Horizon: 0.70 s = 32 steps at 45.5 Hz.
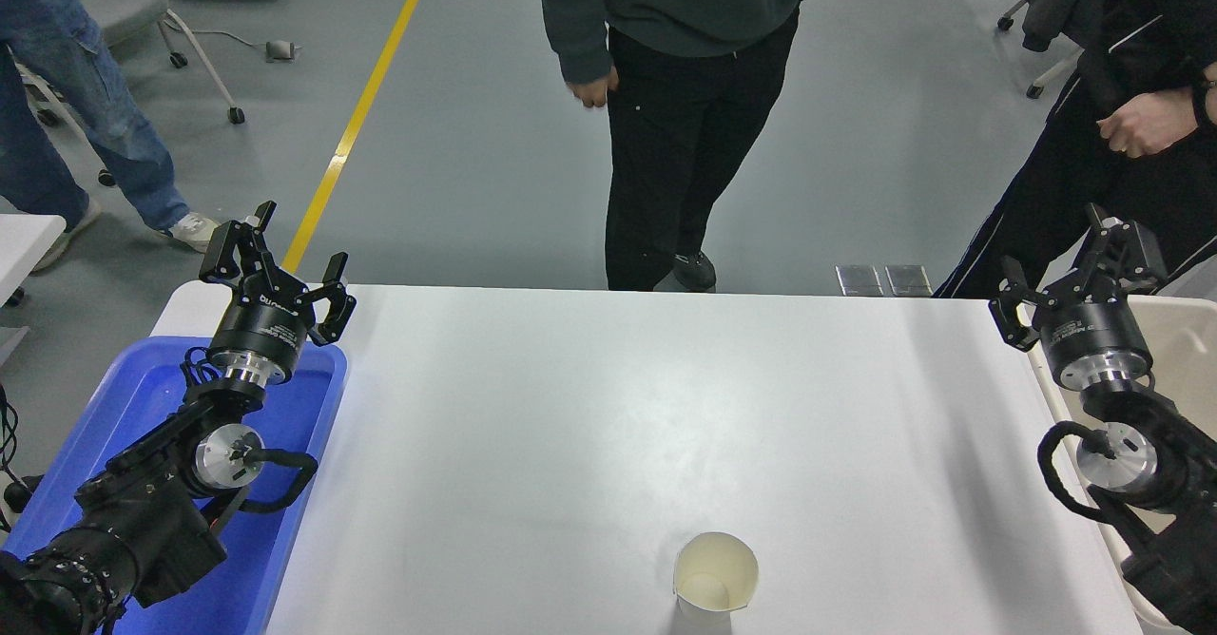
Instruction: Dispose of the paper cup in the dustbin
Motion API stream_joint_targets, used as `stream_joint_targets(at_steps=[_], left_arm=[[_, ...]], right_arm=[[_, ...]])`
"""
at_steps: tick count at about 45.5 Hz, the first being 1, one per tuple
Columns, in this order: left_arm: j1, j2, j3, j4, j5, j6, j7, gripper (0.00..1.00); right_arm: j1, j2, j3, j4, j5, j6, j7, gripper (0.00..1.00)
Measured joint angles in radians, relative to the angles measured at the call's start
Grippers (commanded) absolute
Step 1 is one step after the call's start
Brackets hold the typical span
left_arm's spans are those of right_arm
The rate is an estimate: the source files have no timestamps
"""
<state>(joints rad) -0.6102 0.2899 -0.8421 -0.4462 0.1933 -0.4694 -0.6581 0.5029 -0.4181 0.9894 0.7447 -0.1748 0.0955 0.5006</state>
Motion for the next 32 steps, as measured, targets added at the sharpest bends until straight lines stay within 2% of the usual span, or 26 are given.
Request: stream_joint_targets(at_steps=[32], left_arm=[[0.000,0.000,0.000,0.000,0.000,0.000,0.000,1.00]], right_arm=[[-0.002,0.000,0.001,0.000,0.000,0.004,0.001,1.00]])
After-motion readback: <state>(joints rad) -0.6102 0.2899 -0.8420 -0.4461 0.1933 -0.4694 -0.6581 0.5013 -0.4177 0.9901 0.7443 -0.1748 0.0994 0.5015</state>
